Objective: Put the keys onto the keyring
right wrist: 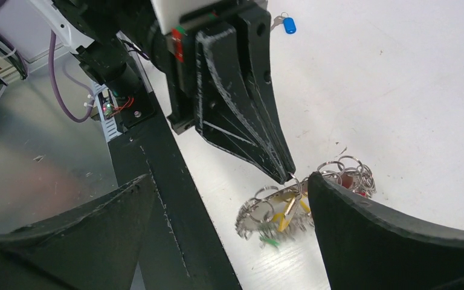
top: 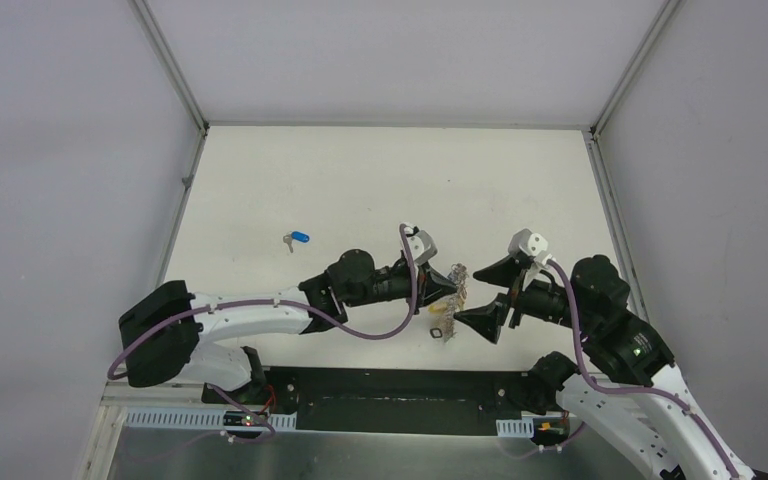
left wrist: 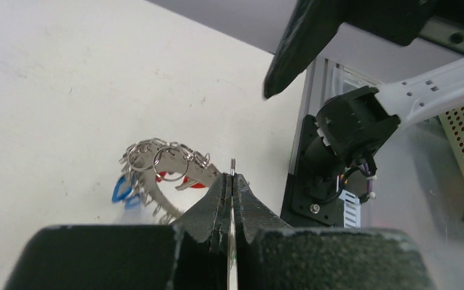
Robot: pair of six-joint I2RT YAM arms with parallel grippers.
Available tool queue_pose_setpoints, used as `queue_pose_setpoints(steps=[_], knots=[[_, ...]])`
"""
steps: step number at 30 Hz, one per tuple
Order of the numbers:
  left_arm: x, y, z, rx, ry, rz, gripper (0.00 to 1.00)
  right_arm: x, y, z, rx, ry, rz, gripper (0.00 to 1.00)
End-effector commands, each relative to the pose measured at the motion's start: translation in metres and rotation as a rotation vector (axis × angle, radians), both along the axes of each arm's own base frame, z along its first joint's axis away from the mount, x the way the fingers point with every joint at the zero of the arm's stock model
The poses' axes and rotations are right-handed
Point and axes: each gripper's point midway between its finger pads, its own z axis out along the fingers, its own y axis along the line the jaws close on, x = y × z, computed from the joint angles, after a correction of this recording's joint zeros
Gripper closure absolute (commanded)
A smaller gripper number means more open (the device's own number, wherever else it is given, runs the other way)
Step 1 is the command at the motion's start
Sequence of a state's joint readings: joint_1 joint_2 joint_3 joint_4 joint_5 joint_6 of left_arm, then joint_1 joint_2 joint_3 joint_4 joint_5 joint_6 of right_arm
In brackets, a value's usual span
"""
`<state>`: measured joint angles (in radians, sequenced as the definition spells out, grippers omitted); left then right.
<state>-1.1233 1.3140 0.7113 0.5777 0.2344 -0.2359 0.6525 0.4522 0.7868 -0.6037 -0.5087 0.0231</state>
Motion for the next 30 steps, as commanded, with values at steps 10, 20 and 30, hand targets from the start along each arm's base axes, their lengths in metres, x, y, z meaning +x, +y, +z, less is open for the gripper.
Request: queue_pose_setpoints(steps=[10,20,30], knots=[[0.018,0.061,-0.054,-0.049,0.134,0.220,1.00,0.003,0.001,-0.014,0.000,0.066,-0.030,0.00],[0.031,0.129,-0.102,0.108,0.188,0.479,0.95,0.024,-0.001,-0.023,0.065,0.150,-0.195,0.00],[0.038,0.173,-0.097,0.311,0.197,0.640,0.20,0.050,-0.033,-0.052,0.069,0.277,-0.519,0.00]])
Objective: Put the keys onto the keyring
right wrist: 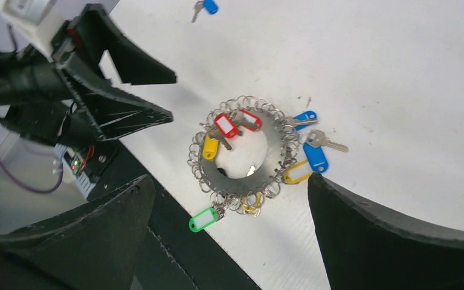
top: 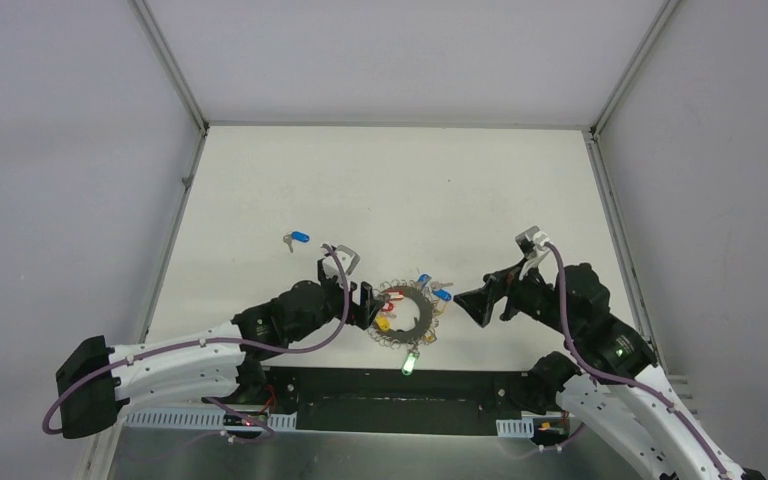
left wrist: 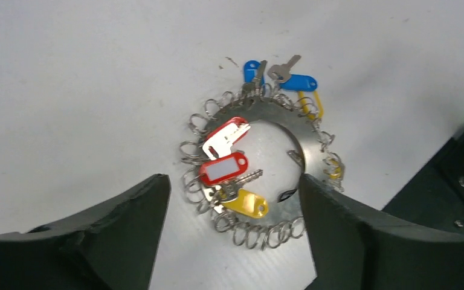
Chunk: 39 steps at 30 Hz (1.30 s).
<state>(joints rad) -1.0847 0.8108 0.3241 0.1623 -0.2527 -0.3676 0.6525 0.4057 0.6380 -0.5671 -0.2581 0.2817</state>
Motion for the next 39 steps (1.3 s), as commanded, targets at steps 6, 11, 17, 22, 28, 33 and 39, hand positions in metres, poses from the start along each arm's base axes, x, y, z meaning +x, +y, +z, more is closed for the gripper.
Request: queue_pose_setpoints(steps=[6,11,17,22,28,33,39], knots=[[0.020,0.050,0.016,0.117,0.154,0.343,0.01,0.021,-0.026,-0.030,-0.061,0.182,-0.283,0.00],[0.013,0.038,0.002,0.210,0.254,0.313,0.01,0.018,-0.025,-0.058,-0.161,0.322,-0.294,0.00],[0.004,0.006,-0.022,0.232,0.489,0.203,0.01,0.019,-0.016,-0.076,-0.211,0.419,-0.278,0.00],[0.009,-0.005,-0.043,0.176,0.727,0.224,0.01,0.019,-0.015,-0.081,-0.214,0.452,-0.288,0.00],[0.010,-0.004,-0.066,0.128,0.913,0.292,0.01,0.023,-0.001,-0.080,-0.172,0.474,-0.261,0.00],[-0.003,-0.003,-0.083,0.094,1.048,0.310,0.01,0.036,0.031,-0.078,-0.107,0.526,-0.187,0.00],[-0.011,-0.003,-0.089,0.003,1.082,0.324,0.04,0.051,0.062,-0.101,-0.169,0.639,-0.078,0.00]])
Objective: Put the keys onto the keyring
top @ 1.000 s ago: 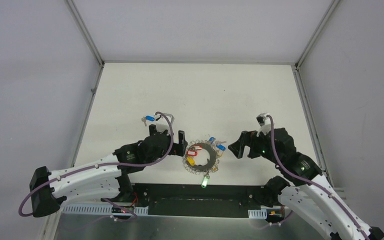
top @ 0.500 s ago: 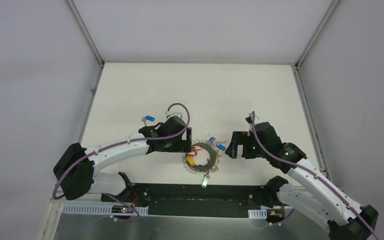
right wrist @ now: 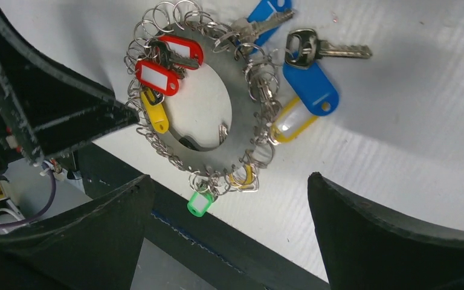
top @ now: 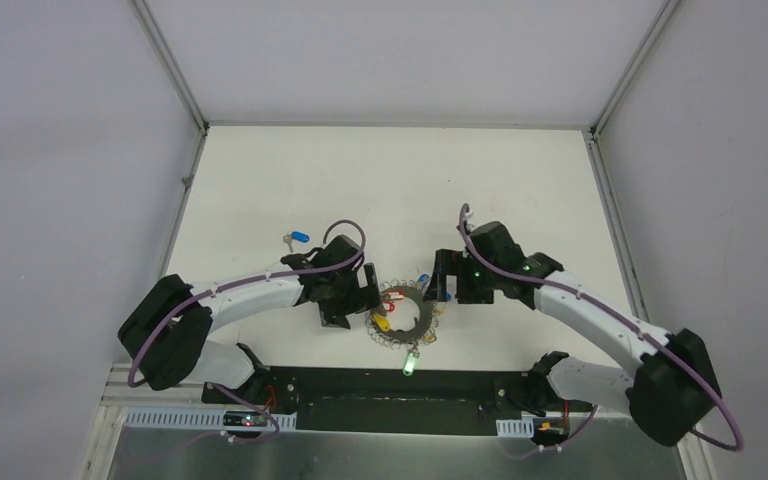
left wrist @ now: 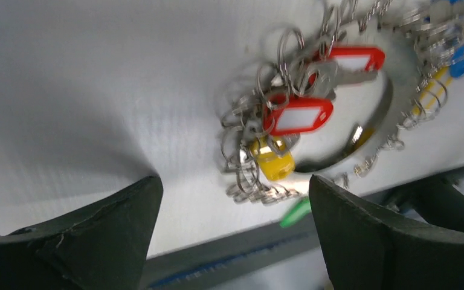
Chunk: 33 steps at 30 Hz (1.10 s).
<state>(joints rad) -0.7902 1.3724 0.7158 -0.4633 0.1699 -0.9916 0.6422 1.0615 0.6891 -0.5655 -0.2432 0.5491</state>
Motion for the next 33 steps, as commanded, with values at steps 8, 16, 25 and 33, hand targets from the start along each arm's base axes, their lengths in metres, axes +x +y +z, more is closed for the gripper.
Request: queue_pose_setpoints(steps=[8,16,25,33], knots=[[-0.006,-0.007,0.004,-0.176,0.007,0.117,0.16,0.062,0.047,-0.007,0.001,-0.002,0.087,0.01],[-0.004,-0.008,-0.004,-0.181,0.019,0.143,0.29,0.055,0.048,-0.038,-0.018,0.070,0.103,0.02],[0.011,-0.029,-0.001,-0.155,-0.009,0.030,0.51,-0.001,0.058,-0.027,0.198,0.247,0.122,0.29],[0.028,-0.041,0.000,-0.064,-0.017,-0.072,0.60,-0.032,0.052,-0.028,0.261,0.356,0.104,0.39]])
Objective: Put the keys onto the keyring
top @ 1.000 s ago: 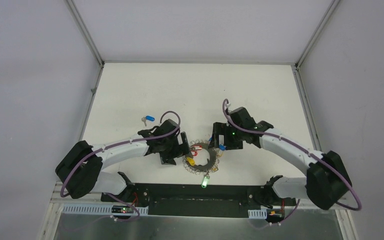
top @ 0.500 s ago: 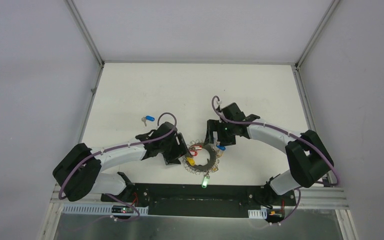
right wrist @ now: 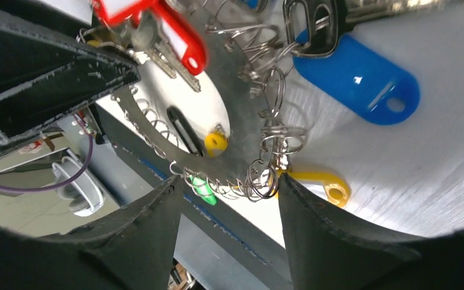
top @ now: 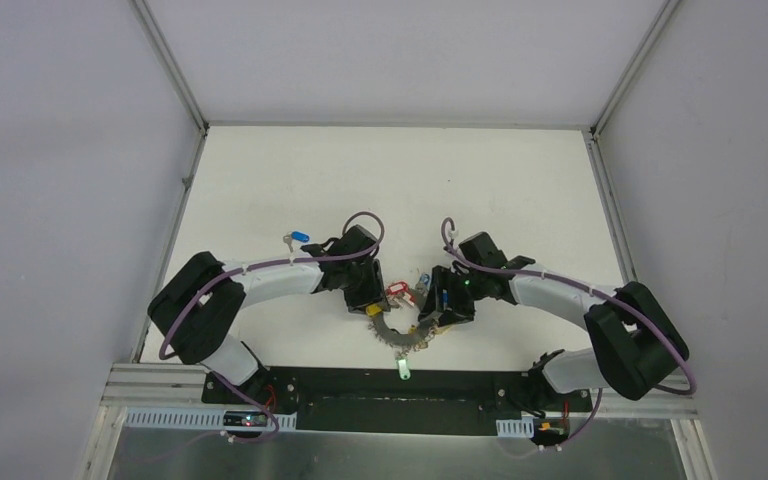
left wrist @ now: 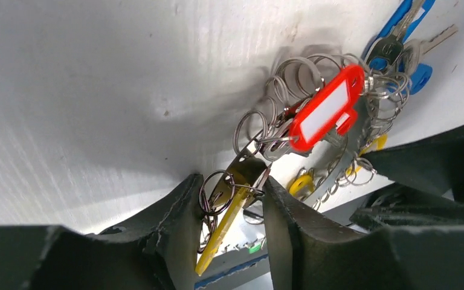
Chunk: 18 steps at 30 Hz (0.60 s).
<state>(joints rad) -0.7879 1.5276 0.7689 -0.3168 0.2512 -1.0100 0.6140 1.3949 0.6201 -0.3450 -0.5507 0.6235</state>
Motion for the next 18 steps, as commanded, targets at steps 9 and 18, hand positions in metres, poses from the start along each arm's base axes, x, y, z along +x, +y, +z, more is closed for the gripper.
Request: queue_pose_setpoints(steps=[9,18], knots=[[0.003,0.029,0.018,0.086,-0.112,0.007,0.30,0.003,0.002,0.059,0.126,-0.117,-0.027,0.27],[-0.016,0.045,0.027,0.028,-0.116,0.063,0.33,0.025,-0.003,0.062,0.134,-0.139,-0.090,0.27]])
